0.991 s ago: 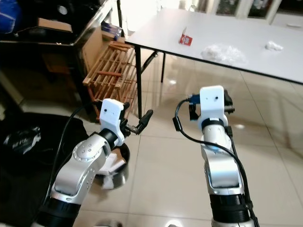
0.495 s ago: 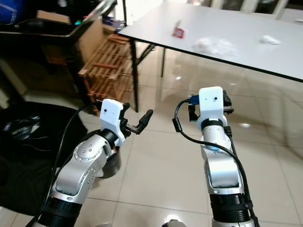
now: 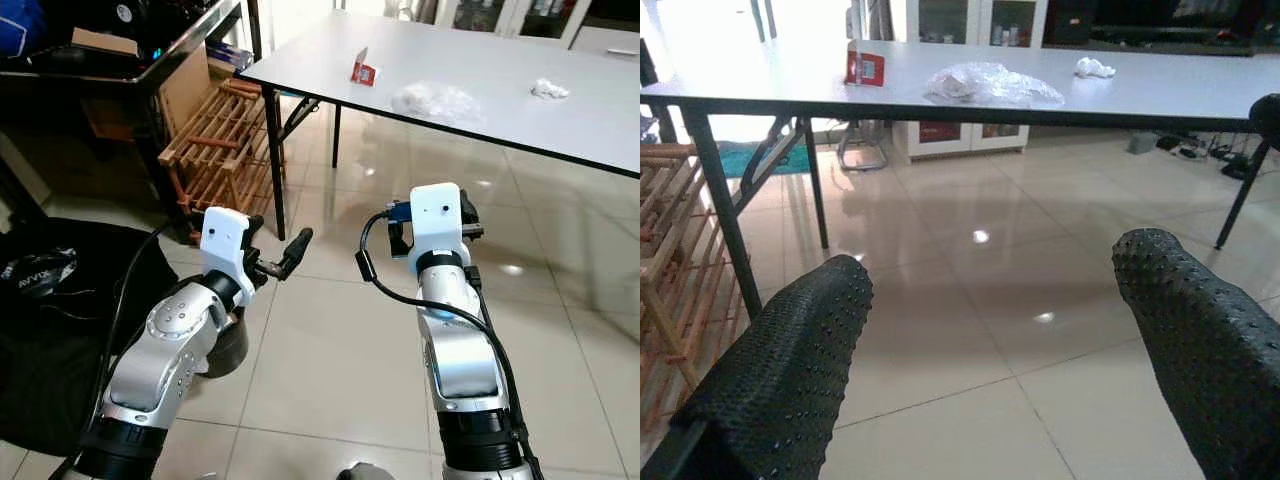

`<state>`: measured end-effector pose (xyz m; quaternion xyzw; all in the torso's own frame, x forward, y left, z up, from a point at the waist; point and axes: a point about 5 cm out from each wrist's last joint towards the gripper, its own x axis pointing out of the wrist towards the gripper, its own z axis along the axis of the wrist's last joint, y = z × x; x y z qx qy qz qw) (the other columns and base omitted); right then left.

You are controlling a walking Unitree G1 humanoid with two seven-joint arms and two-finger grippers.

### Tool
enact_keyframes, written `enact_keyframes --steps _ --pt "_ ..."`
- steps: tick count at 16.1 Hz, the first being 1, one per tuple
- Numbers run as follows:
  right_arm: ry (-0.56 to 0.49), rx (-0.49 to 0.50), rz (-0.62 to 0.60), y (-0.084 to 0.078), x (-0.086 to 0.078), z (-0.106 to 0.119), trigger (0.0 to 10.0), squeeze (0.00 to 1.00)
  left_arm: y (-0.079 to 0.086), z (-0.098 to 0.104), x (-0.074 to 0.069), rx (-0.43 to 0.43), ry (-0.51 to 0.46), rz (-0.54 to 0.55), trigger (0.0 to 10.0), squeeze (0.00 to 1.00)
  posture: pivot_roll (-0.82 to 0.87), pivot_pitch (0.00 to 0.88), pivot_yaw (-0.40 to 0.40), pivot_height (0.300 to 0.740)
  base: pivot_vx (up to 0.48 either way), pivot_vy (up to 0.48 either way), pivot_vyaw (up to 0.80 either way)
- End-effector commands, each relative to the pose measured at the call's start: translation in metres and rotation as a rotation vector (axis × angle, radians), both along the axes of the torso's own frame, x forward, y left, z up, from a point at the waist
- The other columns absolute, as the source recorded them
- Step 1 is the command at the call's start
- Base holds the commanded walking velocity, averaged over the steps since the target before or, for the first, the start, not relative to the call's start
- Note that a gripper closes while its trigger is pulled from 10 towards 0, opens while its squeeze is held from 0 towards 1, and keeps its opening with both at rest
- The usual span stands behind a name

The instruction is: Picking trash to rubbish bin

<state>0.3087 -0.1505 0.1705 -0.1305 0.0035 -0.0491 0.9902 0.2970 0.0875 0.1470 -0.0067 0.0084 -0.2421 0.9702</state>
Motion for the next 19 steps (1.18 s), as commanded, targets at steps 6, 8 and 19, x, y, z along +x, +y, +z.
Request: enact_keyframes --steps 6,8,19 --pt "-0.021 -0.020 0.005 -0.0011 0.0022 0.0053 10.0 0.47 -0.0045 0.0025 0.0007 0.001 -0.007 -0.016 10.0 0.00 0.01 0.112 -0.016 0.740 0.000 -0.469 0.00" --pt "-0.023 -0.023 0.006 -0.0013 0.0026 0.0058 10.0 0.45 -0.0038 0.0022 0.0007 -0.014 0.001 -0.001 10.0 0.00 0.01 0.111 -0.016 0.740 0.000 0.000 0.00" --pt "-0.049 -0.047 0.008 0.0001 0.0054 0.0095 10.0 0.31 -0.0101 0.0069 -0.0001 -0.024 -0.042 -0.055 10.0 0.00 0.01 0.095 -0.016 0.740 0.361 0.000 0.00"
